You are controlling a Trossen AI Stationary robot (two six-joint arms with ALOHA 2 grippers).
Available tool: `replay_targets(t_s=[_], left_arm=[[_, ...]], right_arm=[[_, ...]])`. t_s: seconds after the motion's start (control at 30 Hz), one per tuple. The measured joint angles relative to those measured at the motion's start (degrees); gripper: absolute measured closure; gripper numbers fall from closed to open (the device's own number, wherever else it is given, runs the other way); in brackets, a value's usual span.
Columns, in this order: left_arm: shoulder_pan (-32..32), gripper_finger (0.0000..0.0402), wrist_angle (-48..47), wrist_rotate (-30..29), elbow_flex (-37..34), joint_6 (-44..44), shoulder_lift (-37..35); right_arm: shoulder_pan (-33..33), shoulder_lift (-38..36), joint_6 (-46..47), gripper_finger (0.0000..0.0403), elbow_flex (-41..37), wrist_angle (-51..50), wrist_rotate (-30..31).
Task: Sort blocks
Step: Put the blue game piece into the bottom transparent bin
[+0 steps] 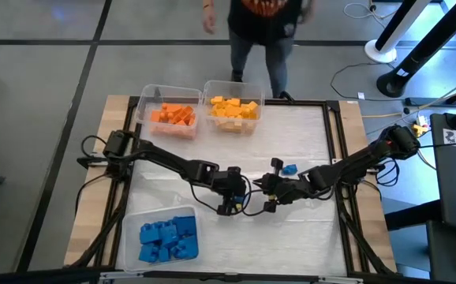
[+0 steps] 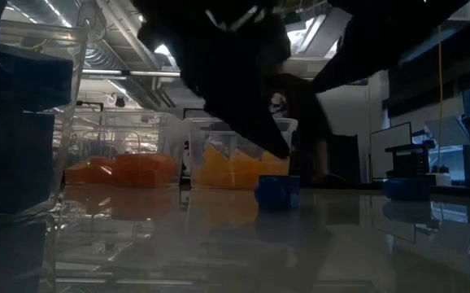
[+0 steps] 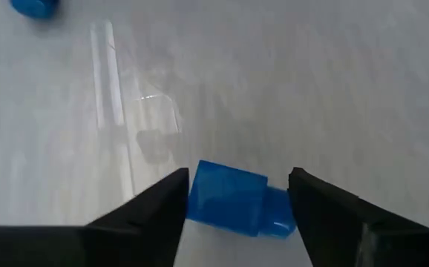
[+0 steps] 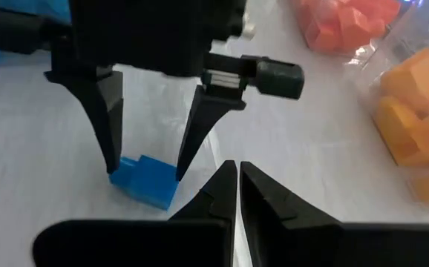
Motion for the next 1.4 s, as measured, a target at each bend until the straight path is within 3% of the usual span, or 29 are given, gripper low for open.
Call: replay_targets(t_s=[0.33,0.8,1.4], left_arm=[[0.0,0.0141,1.9,-2.1,0.3,1.4,2.4],[1.2,0.0139,2.8,0.4,0.4,-0.4,2.7],[1.2,0.0139,2.2,0.7,0.3,4.1,5.3]], right_arm=[[0.0,0.0,0.1,0.0382,0.0,-2.5,0.0],[0.0,0.0,0.1,0.0382,0.0,-2.8,0.0],[0.0,0.0,0.1,0.0382,0.1,-3.9,-0.3]])
